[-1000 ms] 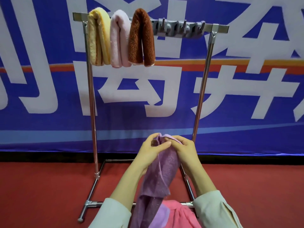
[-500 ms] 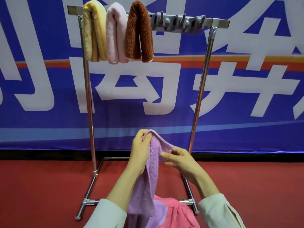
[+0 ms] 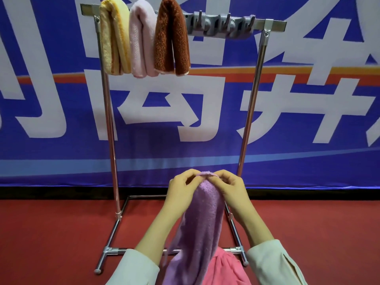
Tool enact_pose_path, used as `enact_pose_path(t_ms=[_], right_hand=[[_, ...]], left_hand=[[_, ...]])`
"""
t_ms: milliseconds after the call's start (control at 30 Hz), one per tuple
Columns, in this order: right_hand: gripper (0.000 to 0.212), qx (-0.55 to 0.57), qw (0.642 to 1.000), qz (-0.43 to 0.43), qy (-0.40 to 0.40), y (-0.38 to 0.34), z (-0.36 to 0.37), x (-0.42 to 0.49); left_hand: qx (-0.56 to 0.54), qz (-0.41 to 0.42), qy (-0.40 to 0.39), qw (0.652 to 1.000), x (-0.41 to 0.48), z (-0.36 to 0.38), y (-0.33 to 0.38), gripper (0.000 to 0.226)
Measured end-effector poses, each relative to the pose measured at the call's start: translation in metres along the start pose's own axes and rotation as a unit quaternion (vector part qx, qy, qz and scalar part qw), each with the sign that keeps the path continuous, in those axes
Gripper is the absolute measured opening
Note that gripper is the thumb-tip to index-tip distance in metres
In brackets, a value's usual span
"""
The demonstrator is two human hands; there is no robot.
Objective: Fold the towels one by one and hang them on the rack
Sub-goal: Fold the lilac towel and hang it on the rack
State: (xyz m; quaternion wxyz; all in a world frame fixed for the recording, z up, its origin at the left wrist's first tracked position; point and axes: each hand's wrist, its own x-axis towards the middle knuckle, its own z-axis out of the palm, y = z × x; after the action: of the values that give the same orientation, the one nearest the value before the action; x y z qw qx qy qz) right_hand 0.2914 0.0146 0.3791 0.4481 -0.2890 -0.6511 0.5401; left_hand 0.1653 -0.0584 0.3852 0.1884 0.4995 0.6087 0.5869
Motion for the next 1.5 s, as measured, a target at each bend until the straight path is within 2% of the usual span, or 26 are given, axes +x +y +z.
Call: enact_pose_path(t_ms=[67,167,300,367,467,567,633,700,733,800,833,867,933,1033,1167,1233,1333,1400,1500], right_hand=[[0.022,0.014,0.998,0.035,-0.045,0.003,0.002,0.001],[0.056,0.019,0.993,0.060,-0.095,0.005,0.005,-0.001],[0.049,-0.009,0.989,0.072,-0.130,0.010,-0.001,-0.003],[0.041,-0.071,0.983,0.087,-0.148,0.013,-0.007,-0.004],[0.049,-0.162,0.977,0.092,-0.106,0.021,-0.017,-0.002],[0.048,-0.147,0.988,0.047,-0.029,0.018,-0.021,-0.001],[0.042,-0.105,0.994,0.007,0.009,0.011,-0.019,0.000],[0.036,-0.071,0.997,-0.027,0.012,0.001,-0.012,0.000],[0.034,-0.059,0.997,-0.039,0.006,-0.003,-0.008,-0.001],[0.031,-0.051,0.997,-0.050,-0.003,-0.008,-0.001,-0.001],[0.030,-0.050,0.997,-0.050,-0.010,-0.008,0.001,-0.001],[0.029,-0.048,0.997,-0.051,-0.019,-0.009,0.002,-0.001],[0.028,-0.036,0.998,-0.050,-0.031,-0.010,0.002,-0.002],[0.027,-0.016,0.999,-0.043,-0.027,-0.012,-0.001,-0.003],[0.022,-0.014,0.999,-0.036,-0.038,-0.012,0.001,-0.003],[0.019,-0.016,0.999,-0.027,-0.042,-0.011,0.003,-0.002],[0.025,-0.051,0.997,0.007,-0.064,-0.005,0.004,-0.002],[0.022,-0.093,0.991,0.029,-0.089,-0.001,0.000,-0.003],[0.016,-0.133,0.981,0.058,-0.132,0.006,-0.008,-0.004]], left_hand=[[-0.025,0.002,-0.001,1.000,0.000,0.002,0.004,0.016],[-0.043,-0.003,0.045,0.998,0.006,0.002,0.007,0.018],[-0.118,-0.013,0.130,0.984,0.014,-0.008,0.007,0.021],[-0.152,-0.025,0.172,0.973,0.019,-0.016,0.005,0.024],[-0.199,-0.052,0.222,0.953,0.024,-0.025,-0.007,0.033],[-0.238,-0.090,0.230,0.939,0.027,-0.027,-0.015,0.029],[-0.277,-0.156,0.204,0.926,0.025,-0.023,-0.014,0.029],[-0.313,-0.264,0.145,0.901,0.019,-0.014,-0.009,0.057],[-0.345,-0.301,0.080,0.885,0.015,-0.009,-0.005,0.072],[-0.416,-0.319,-0.074,0.848,0.006,-0.002,0.005,0.092],[-0.428,-0.310,-0.126,0.839,0.002,0.000,0.008,0.089],[-0.418,-0.290,-0.159,0.846,-0.001,0.002,0.010,0.077],[-0.345,-0.235,-0.195,0.887,-0.002,0.005,0.010,0.047],[-0.271,-0.222,-0.143,0.926,0.001,0.006,0.002,0.029],[-0.293,-0.197,-0.093,0.931,0.002,0.003,0.003,0.024],[-0.276,-0.160,-0.068,0.945,0.002,0.005,0.008,0.016],[-0.223,-0.129,-0.003,0.966,0.004,0.006,0.011,0.012],[-0.227,-0.139,0.060,0.962,0.008,0.000,0.009,0.012],[-0.289,-0.146,0.143,0.935,0.015,-0.019,0.003,0.014]])
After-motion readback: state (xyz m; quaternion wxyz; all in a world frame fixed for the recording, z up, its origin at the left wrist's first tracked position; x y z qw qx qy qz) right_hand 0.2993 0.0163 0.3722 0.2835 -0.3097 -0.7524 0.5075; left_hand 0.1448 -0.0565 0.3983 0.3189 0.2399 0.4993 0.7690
